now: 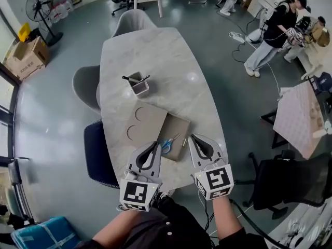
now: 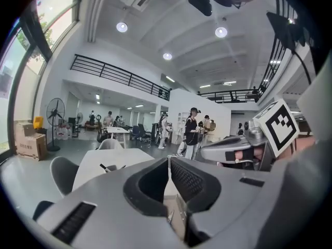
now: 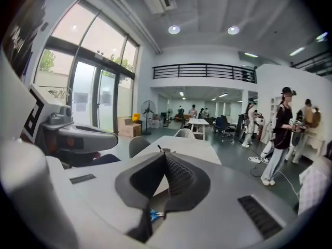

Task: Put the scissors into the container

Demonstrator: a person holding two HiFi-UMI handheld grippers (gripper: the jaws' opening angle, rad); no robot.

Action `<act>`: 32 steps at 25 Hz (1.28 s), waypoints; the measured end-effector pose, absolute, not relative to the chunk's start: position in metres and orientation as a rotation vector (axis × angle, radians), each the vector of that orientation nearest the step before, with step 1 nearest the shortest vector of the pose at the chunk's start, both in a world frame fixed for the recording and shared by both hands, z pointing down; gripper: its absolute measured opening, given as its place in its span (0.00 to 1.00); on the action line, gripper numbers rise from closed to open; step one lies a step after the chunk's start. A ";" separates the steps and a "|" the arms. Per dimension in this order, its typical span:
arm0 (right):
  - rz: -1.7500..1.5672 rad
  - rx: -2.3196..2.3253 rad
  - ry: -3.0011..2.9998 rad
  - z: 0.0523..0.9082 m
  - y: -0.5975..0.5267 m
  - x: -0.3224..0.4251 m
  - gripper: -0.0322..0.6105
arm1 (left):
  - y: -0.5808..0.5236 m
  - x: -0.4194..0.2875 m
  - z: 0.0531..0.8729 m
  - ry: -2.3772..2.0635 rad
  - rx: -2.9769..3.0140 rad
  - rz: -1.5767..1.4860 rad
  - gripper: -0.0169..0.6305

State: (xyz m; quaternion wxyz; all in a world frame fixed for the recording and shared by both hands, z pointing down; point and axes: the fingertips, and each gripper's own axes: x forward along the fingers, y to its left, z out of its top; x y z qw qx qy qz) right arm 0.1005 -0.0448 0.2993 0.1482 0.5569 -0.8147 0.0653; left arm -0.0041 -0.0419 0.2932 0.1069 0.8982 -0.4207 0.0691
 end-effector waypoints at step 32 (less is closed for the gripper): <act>0.152 2.100 -2.321 0.238 0.012 0.098 0.04 | -0.011 -0.023 0.229 -1.329 2.763 0.064 0.06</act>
